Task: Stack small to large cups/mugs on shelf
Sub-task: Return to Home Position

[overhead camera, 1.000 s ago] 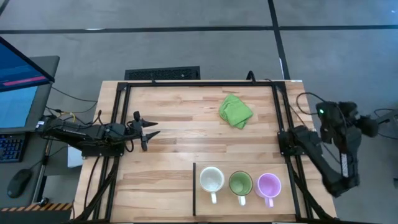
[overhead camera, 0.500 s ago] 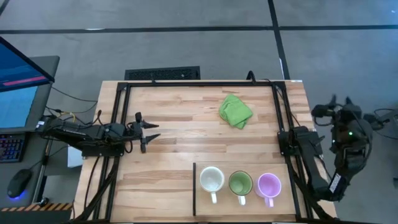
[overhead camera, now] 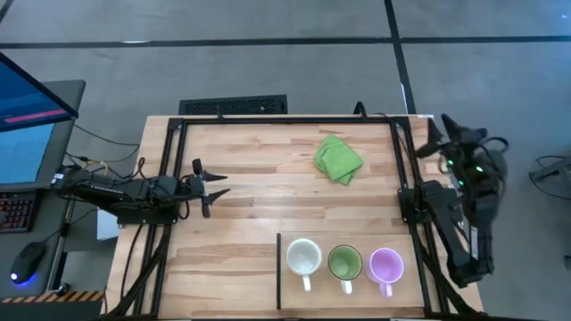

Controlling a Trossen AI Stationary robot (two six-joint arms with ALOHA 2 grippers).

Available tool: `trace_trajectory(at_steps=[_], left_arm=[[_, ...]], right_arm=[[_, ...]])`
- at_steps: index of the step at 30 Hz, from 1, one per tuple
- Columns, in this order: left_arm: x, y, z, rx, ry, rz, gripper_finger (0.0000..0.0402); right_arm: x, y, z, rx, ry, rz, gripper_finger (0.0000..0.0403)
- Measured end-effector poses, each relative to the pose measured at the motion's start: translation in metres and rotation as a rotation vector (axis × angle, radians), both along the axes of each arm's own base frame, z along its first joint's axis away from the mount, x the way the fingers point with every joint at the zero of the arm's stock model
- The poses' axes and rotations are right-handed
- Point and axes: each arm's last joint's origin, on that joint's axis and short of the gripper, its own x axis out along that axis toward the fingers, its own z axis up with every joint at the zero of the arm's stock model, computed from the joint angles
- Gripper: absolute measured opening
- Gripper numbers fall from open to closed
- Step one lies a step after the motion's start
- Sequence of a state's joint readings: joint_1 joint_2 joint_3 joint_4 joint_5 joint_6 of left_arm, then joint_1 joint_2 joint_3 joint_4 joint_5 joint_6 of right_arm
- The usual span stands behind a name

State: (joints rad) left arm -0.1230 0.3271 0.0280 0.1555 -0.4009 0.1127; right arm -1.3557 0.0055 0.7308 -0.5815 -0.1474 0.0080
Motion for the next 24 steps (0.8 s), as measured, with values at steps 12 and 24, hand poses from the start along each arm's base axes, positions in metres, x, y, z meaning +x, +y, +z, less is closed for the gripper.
trace_trajectory(at_steps=[12,24], left_arm=[[0.000,0.000,0.002,-0.003,-0.026,0.006,0.0185],[0.000,0.002,0.008,0.073,-0.065,0.053,0.0185]], right_arm=[[0.020,-0.066,-0.069,-0.013,-0.058,0.109,0.0225],[0.041,-0.080,-0.112,-0.061,0.025,0.193,0.0225]])
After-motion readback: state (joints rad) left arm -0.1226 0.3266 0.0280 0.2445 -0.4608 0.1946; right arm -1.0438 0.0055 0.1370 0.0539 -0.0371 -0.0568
